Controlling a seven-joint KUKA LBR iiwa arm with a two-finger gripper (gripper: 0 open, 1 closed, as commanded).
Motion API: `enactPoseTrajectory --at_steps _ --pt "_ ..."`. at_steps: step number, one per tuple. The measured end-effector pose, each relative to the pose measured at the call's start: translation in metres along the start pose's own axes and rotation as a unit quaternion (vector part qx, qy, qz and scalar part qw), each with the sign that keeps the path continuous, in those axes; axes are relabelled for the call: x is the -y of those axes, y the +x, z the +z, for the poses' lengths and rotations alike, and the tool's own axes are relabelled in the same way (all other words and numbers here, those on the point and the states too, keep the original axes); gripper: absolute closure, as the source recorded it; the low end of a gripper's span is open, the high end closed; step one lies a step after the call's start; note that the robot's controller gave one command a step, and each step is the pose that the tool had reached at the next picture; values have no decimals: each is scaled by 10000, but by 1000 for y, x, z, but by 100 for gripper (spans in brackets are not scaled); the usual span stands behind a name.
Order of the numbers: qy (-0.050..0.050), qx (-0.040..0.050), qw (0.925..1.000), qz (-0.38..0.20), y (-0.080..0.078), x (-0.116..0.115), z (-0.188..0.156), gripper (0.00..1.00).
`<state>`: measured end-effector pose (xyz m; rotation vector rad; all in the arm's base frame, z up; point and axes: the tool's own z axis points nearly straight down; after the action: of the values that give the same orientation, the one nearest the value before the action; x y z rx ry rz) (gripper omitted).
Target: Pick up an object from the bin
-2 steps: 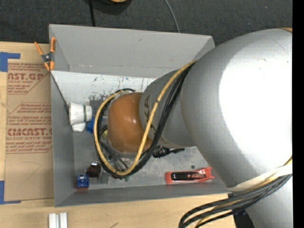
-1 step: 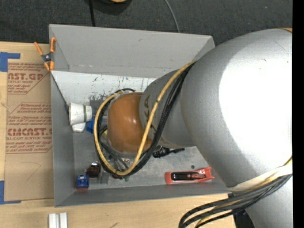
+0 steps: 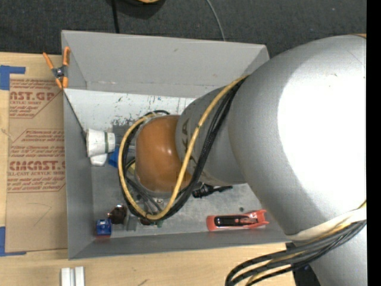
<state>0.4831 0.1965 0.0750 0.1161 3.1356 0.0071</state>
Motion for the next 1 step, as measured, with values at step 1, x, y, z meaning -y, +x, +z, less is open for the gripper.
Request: enactPoseTrajectory --at_steps 1 --pt "5 -10 10000 -2 1 0 -15 100"
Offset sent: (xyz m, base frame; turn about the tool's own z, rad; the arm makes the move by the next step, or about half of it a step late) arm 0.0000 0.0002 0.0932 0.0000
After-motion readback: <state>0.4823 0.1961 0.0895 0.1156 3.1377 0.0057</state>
